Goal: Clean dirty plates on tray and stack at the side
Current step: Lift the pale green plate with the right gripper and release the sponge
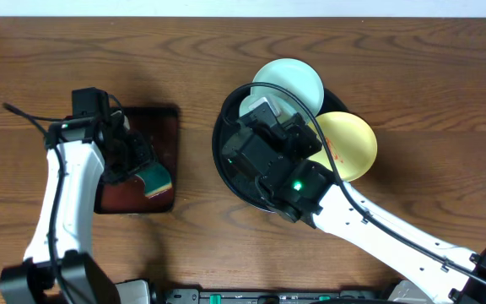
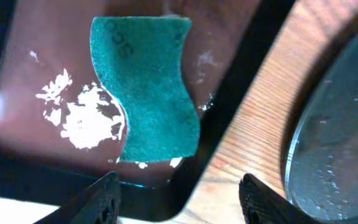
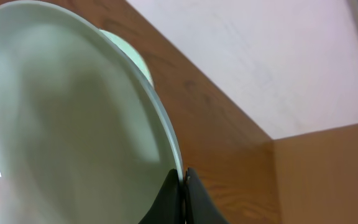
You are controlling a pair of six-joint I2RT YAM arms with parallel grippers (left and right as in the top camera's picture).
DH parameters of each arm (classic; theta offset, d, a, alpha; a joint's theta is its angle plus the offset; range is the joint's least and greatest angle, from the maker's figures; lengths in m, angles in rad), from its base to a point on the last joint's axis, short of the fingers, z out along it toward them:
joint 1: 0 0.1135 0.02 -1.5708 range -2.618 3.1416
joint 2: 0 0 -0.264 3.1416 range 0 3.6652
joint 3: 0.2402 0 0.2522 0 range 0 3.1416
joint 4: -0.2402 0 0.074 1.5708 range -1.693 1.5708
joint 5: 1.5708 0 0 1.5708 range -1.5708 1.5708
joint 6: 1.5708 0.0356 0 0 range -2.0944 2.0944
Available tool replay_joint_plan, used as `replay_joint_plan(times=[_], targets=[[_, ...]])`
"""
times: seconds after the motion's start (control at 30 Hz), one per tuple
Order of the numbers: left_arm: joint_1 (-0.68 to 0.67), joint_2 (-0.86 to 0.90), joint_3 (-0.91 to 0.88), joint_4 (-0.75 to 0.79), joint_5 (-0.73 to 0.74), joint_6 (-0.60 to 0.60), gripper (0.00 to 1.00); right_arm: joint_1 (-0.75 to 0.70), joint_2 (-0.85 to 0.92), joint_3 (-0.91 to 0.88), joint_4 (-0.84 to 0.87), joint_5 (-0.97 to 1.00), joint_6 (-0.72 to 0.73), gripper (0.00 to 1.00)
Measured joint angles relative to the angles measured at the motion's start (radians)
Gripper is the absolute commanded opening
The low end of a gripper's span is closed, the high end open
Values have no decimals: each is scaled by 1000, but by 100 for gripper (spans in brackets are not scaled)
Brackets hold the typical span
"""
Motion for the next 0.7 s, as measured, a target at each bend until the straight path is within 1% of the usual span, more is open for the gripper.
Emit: replay_joint_plan(times=[0.13,0.7], targets=[[0,-27,10,-14,9,0,67,0,-10,0,0,-28,4,1],[0,-26,10,-26,18,0,67,0,-19,0,-3,-47,7,1]])
